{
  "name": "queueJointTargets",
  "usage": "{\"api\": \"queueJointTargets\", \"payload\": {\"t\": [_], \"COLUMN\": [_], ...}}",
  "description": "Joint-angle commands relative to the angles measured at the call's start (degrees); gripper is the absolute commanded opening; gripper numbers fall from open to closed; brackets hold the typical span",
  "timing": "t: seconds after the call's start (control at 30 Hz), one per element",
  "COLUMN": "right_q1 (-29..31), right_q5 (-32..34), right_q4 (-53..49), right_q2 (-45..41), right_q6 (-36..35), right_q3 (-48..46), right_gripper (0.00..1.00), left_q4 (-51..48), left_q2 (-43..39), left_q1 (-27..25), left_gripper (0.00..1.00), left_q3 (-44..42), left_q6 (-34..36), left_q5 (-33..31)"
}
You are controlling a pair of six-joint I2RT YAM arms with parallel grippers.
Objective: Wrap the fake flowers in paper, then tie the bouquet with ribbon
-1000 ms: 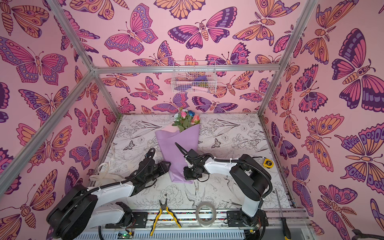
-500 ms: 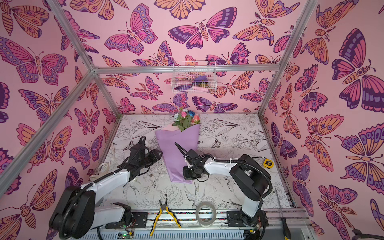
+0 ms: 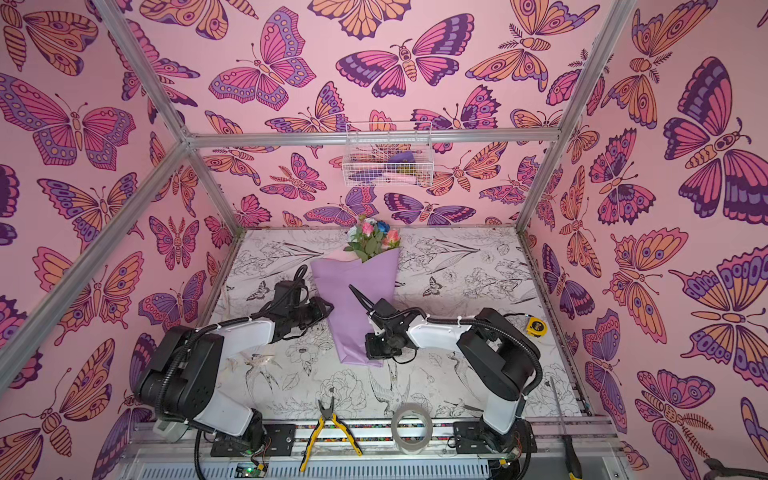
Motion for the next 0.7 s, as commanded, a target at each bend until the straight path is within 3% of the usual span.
{"api": "queueJointTargets", "payload": {"t": [0.0,0.2,0.4,0.67], "right_q1": [0.5,0.5,0.3,0.8], "right_q5": [0.5,-0.3,-2.2,-6.1], "right_q4": [-0.5,-0.1,1.2,4.7], "right_q2": [1.2,0.2,-1.9,-1.5], "right_q6": [1.1,1.7,2.8,3.3], "right_q3": [0.5,0.5,1.0,2.8], "right_gripper": [0.15,0.19,0.24,0.22], "left_q4": [1.5,2.2,2.3,4.0], "left_q2": [1.7,5.3,8.2,10.2], "left_q1": [0.6,1.7,2.6,2.7], "left_gripper": [0.24,0.00,0.00,0.00], "left_q3": [1.0,1.7,2.8,2.7], "left_q6": [1.2,2.2,3.4,2.3], "left_q5": [1.8,1.4,3.0,4.6]}}
